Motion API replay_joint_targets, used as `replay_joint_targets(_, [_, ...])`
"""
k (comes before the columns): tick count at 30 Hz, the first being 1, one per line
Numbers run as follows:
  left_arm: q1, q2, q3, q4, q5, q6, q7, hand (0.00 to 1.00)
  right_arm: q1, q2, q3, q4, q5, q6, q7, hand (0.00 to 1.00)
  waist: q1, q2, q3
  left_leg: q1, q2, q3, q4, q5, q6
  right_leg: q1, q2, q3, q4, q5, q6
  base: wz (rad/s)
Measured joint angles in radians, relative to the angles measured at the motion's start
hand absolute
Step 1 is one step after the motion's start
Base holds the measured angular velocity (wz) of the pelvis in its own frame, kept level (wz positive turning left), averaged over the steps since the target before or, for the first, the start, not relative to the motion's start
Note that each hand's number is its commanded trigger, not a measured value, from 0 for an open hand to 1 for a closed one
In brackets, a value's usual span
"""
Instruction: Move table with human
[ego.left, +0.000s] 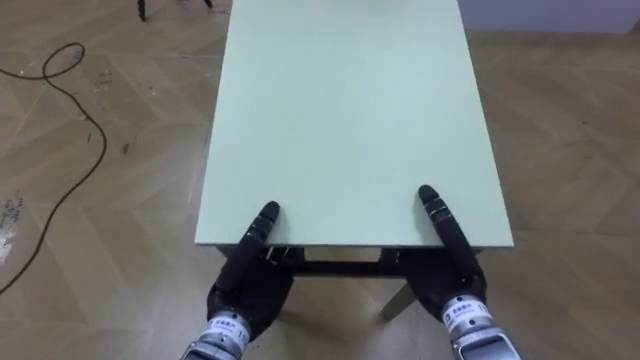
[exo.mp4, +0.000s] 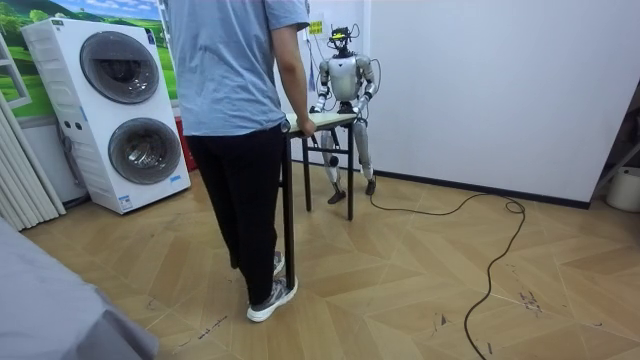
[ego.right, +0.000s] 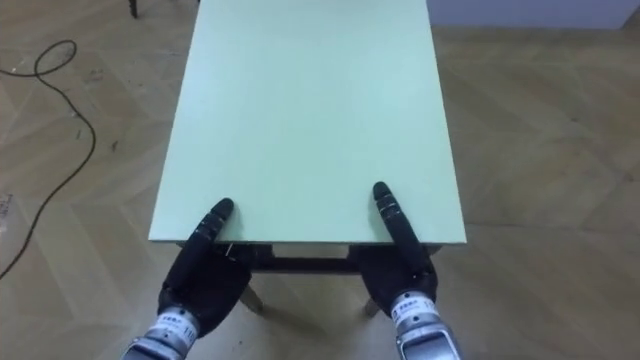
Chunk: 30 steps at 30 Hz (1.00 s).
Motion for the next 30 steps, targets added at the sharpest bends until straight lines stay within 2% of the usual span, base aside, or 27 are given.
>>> replay_joint_targets(1, [0.0,-0.006,0.001,0.006,0.002,0.0,0.003,1.0,0.0,0.004,-0.008,0.004,0.0,0.008,-0.002,1.0,0.001,0.004,0.0007,-0.002,-0.015,-0.003,-0.002,0.001,0.003,0.001,-0.006,0.005,-0.015,0.02,0.005,-0.12])
replay_joint_targets(3, [0.0,-0.014,0.001,0.017,0.002,0.0,0.003,1.0,0.007,0.005,-0.015,0.005,-0.003,0.015,-0.004,1.0,0.003,0.006,0.0,-0.001,-0.037,0.0,-0.017,0.016,0.029,0.001,-0.022,0.014,-0.034,0.049,0.014,-0.07])
replay_joint_targets(4, [0.0,-0.015,0.001,0.023,0.001,0.002,0.003,1.0,0.011,0.004,-0.016,0.005,-0.003,0.015,-0.005,1.0,0.005,0.004,0.0002,0.001,-0.055,0.0,-0.022,0.027,0.047,0.0,-0.032,0.026,-0.041,0.067,0.02,-0.13])
replay_joint_targets(5, [0.001,-0.014,0.0,0.026,0.005,0.003,0.006,1.0,0.011,0.005,-0.016,0.011,-0.007,0.019,-0.006,1.0,0.002,0.003,0.0001,0.003,-0.078,0.002,-0.021,0.03,0.053,0.0,-0.04,0.038,-0.046,0.086,0.025,-0.18])
replay_joint_targets(6, [0.001,-0.013,0.0,0.028,0.005,0.005,0.007,1.0,0.011,0.006,-0.02,0.014,-0.009,0.024,-0.006,1.0,0.0,0.0,-0.0003,0.001,-0.088,0.003,-0.018,0.033,0.063,-0.002,-0.044,0.048,-0.049,0.097,0.029,-0.24])
replay_joint_targets(7, [0.001,-0.011,0.001,0.031,0.005,0.01,0.007,1.0,0.01,0.007,-0.028,0.016,-0.009,0.038,-0.01,1.0,0.002,-0.006,-0.0004,-0.007,-0.106,0.006,-0.013,0.044,0.089,-0.004,-0.053,0.07,-0.063,0.129,0.038,-0.17])
replay_joint_targets(8, [0.001,-0.009,0.002,0.032,0.003,0.014,0.007,1.0,0.01,0.006,-0.031,0.016,-0.007,0.044,-0.013,1.0,0.003,-0.011,-0.001,-0.017,-0.12,0.006,-0.015,0.054,0.108,-0.005,-0.061,0.086,-0.086,0.167,0.052,-0.1])
replay_joint_targets(9, [0.0,-0.009,0.003,0.032,0.003,0.015,0.007,1.0,0.01,0.006,-0.036,0.016,-0.007,0.051,-0.014,1.0,-0.004,-0.017,-0.0009,-0.023,-0.123,0.009,-0.016,0.06,0.118,-0.005,-0.067,0.098,-0.1,0.183,0.064,0.05])
replay_joint_targets(10, [-0.001,-0.009,0.004,0.032,0.007,0.017,0.007,1.0,0.01,0.008,-0.041,0.016,-0.007,0.058,-0.016,1.0,-0.013,-0.03,-0.0022,-0.039,-0.138,0.026,-0.016,0.073,0.142,-0.004,-0.068,0.13,-0.135,0.226,0.088,0.13])
replay_joint_targets(11, [-0.003,-0.011,0.004,0.032,0.009,0.022,0.007,1.0,0.012,0.009,-0.045,0.016,-0.006,0.06,-0.018,1.0,-0.02,-0.033,-0.0018,-0.055,-0.138,0.062,-0.014,0.089,0.169,0.003,-0.07,0.157,-0.167,0.271,0.113,0.16])
replay_joint_targets(12, [-0.004,-0.012,0.004,0.033,0.01,0.027,0.008,1.0,0.017,0.01,-0.045,0.016,-0.005,0.059,-0.018,1.0,-0.022,-0.034,-0.0011,-0.058,-0.135,0.092,-0.016,0.098,0.188,0.004,-0.074,0.164,-0.139,0.257,0.122,0.32])
replay_joint_targets(13, [-0.005,-0.014,0.004,0.037,0.022,0.039,0.015,1.0,0.04,0.017,-0.052,0.013,-0.006,0.056,-0.018,1.0,-0.027,-0.038,-0.001,-0.059,-0.13,0.156,-0.016,0.124,0.235,0.01,-0.103,0.162,0.0,0.146,0.141,0.5])
replay_joint_targets(14, [-0.006,-0.014,0.002,0.038,0.029,0.048,0.015,1.0,0.069,0.028,-0.057,0.0,-0.007,0.048,-0.018,1.0,-0.029,-0.044,-0.0021,-0.052,-0.128,0.18,-0.025,0.138,0.26,0.041,-0.122,0.16,0.114,0.044,0.151,0.5])
replay_joint_targets(15, [-0.006,-0.011,0.002,0.038,0.03,0.049,0.012,1.0,0.077,0.036,-0.058,-0.002,-0.006,0.046,-0.016,1.0,-0.028,-0.05,-0.0054,-0.053,-0.128,0.186,-0.03,0.138,0.26,0.057,-0.132,0.163,0.15,0.006,0.16,0.22])
replay_joint_targets(16, [-0.005,-0.004,0.006,0.038,0.03,0.047,0.003,1.0,0.079,0.043,-0.065,-0.001,-0.004,0.046,-0.016,1.0,-0.016,-0.063,-0.008,-0.063,-0.133,0.199,-0.028,0.138,0.26,0.098,-0.146,0.174,0.168,-0.05,0.182,-0.22])
replay_joint_targets(17, [-0.006,-0.003,0.008,0.038,0.036,0.042,-0.001,1.0,0.077,0.05,-0.052,-0.001,-0.006,0.036,-0.016,1.0,0.007,-0.067,-0.0102,-0.078,-0.136,0.194,-0.017,0.138,0.26,0.143,-0.142,0.189,0.131,-0.081,0.187,-0.39])
replay_joint_targets(20, [-0.005,-0.005,0.012,0.038,0.049,0.039,-0.001,1.0,0.068,0.046,-0.031,-0.001,0.0,0.013,-0.018,1.0,0.056,-0.068,-0.0096,-0.098,-0.135,0.164,-0.006,0.138,0.259,0.213,-0.112,0.207,-0.031,-0.09,0.189,-0.43])
replay_joint_targets(21, [-0.005,-0.007,0.012,0.038,0.058,0.037,-0.001,1.0,0.064,0.046,-0.031,-0.001,-0.001,0.012,-0.018,1.0,0.06,-0.07,-0.0093,-0.107,-0.131,0.16,-0.005,0.137,0.258,0.221,-0.102,0.209,-0.064,-0.09,0.188,-0.06])
replay_joint_targets(24, [-0.001,-0.007,0.017,0.038,0.085,0.036,-0.001,1.0,0.061,0.045,-0.031,0.003,-0.012,0.006,-0.018,1.0,0.066,-0.067,-0.0068,-0.113,-0.114,0.159,-0.006,0.136,0.251,0.235,-0.078,0.218,-0.11,-0.076,0.176,-0.04])
replay_joint_targets(26, [0.0,-0.013,0.022,0.038,0.094,0.036,-0.001,1.0,0.062,0.046,-0.029,0.003,-0.018,0.002,-0.018,1.0,0.087,-0.067,-0.0059,-0.112,-0.092,0.159,-0.006,0.131,0.239,0.25,-0.051,0.218,-0.146,-0.059,0.162,-0.12])
replay_joint_targets(30, [0.002,-0.016,0.024,0.038,0.095,0.037,-0.001,1.0,0.059,0.045,-0.025,0.002,-0.029,-0.011,-0.019,1.0,0.106,-0.067,-0.0057,-0.122,-0.074,0.159,-0.006,0.134,0.223,0.25,-0.03,0.218,-0.171,-0.048,0.148,-0.04])
